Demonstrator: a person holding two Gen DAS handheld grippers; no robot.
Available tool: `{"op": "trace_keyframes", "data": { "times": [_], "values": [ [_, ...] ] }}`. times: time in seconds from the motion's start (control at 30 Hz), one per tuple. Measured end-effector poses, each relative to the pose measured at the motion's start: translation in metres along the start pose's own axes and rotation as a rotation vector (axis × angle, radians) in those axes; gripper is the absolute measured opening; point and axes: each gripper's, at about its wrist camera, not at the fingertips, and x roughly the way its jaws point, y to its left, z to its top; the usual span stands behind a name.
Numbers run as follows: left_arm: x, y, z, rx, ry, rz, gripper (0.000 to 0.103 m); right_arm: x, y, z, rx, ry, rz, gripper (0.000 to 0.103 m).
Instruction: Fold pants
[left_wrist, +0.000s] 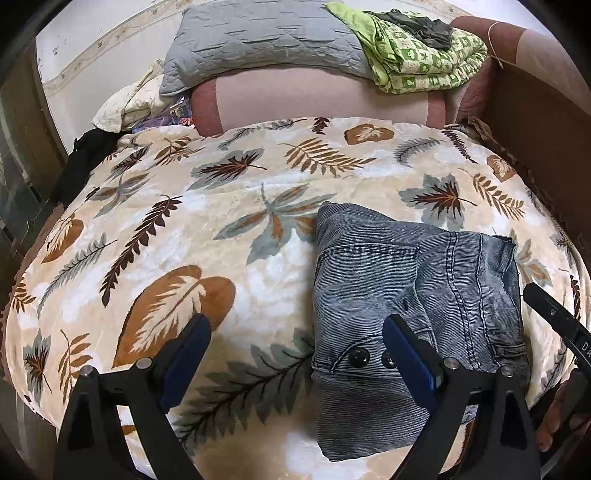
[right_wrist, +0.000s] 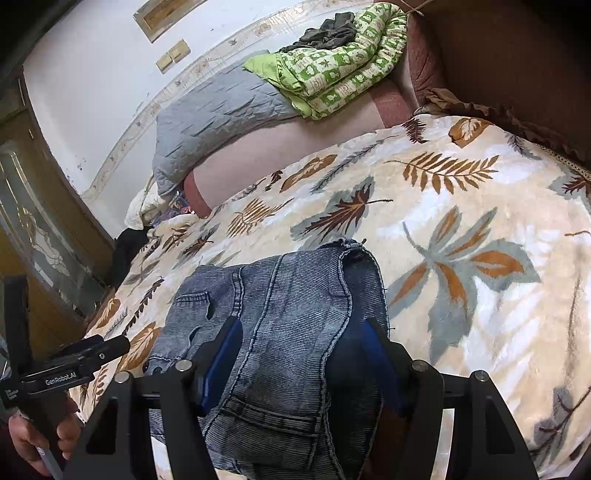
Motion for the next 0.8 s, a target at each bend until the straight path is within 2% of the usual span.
{"op": "trace_keyframes", "data": {
  "times": [0.37,0.6,0.8],
  "values": [
    [0.006,0.004,-0.001,-0.004,0.014,0.003,0.095,0.002,0.000,0.000,0.004,0.012,0.005,0.070],
    [0.021,0.028,-0.001,-0.047,0.071,-0.031,0.095,-0.002,-0.005,0.003,0.012,0.055,0.032,0.071],
    [0.034,0.047,0.002,-0.089,0.116,-0.073,0.095,0.000,-0.018,0.003,0.055,0.089,0.019,0.073]
  ]
}}
